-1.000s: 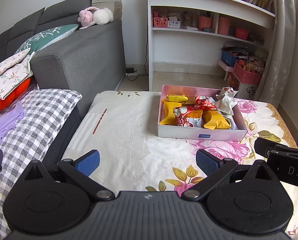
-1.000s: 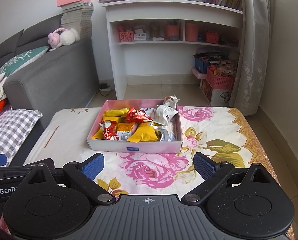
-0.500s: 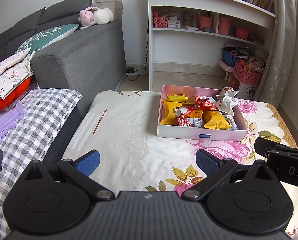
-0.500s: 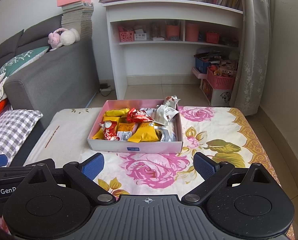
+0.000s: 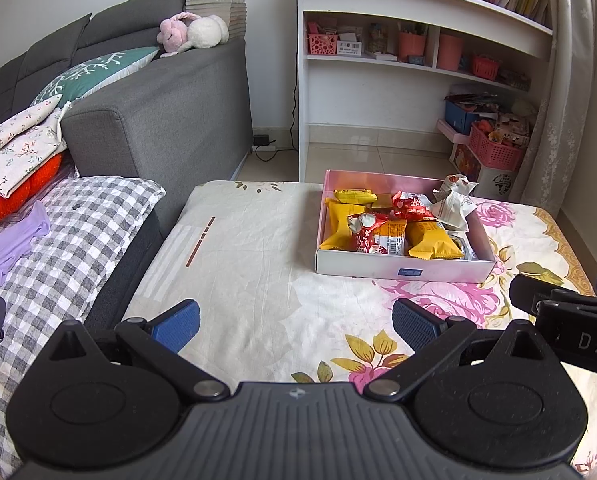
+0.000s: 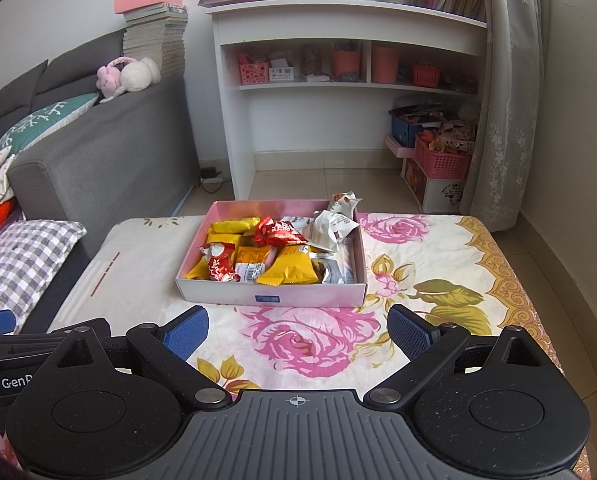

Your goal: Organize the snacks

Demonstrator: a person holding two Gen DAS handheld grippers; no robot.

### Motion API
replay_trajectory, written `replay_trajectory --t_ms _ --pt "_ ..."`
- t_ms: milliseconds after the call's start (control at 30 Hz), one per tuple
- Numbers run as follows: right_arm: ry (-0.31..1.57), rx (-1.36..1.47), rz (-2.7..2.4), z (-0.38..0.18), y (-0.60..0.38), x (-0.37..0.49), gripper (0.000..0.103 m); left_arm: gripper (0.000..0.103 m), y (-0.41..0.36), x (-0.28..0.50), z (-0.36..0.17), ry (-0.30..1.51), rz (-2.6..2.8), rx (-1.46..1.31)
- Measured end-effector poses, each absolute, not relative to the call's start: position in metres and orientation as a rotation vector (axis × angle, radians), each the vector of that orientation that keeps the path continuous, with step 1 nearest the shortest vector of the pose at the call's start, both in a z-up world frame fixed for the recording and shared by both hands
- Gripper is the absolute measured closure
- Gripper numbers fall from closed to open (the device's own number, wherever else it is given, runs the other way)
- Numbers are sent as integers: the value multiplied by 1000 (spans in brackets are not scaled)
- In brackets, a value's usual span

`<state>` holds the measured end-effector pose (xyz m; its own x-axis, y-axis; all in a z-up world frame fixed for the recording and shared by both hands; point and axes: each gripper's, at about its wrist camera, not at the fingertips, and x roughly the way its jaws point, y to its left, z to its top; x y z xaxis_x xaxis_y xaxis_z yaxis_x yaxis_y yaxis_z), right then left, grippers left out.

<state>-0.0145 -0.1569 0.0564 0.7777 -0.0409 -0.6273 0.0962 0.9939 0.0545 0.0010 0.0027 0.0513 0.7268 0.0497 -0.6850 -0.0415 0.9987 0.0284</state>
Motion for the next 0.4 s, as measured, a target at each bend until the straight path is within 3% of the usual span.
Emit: replay_trajectory --t_ms 400 --pt "676 85 -74 56 -157 -15 5 0 3 1 50 761 51 11"
